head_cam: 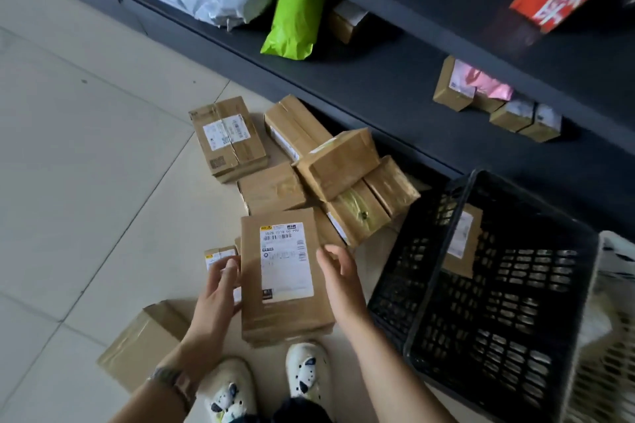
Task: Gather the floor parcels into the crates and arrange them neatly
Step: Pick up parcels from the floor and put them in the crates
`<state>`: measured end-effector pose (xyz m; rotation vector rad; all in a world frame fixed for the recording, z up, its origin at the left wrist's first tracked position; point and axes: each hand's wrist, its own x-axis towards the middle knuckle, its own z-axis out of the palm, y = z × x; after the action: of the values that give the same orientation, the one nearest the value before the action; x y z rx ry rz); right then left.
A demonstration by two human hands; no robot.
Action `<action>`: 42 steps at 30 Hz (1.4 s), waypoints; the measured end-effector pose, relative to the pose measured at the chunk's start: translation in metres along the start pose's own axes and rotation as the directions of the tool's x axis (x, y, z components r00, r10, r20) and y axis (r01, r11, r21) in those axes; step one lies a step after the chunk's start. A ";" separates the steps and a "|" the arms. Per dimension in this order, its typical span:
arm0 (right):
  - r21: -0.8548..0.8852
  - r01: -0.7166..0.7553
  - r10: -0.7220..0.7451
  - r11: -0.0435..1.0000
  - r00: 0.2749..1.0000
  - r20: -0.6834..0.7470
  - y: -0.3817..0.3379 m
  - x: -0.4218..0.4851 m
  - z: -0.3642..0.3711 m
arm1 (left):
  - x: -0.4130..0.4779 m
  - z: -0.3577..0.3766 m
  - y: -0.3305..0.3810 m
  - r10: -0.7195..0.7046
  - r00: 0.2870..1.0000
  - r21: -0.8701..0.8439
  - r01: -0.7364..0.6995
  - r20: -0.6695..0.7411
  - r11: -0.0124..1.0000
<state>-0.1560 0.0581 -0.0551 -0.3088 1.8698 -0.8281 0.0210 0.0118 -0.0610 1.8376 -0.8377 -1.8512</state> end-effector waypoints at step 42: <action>0.107 0.067 -0.032 0.992 0.952 -0.303 0.102 0.035 -0.418 | -0.063 0.448 -0.053 0.027 0.932 0.471 -0.207 0.361 0.858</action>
<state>-0.5253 0.2820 -0.0472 -0.1630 2.0911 -1.0626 -0.4116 0.1524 -0.0683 1.6937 -1.6605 -2.0373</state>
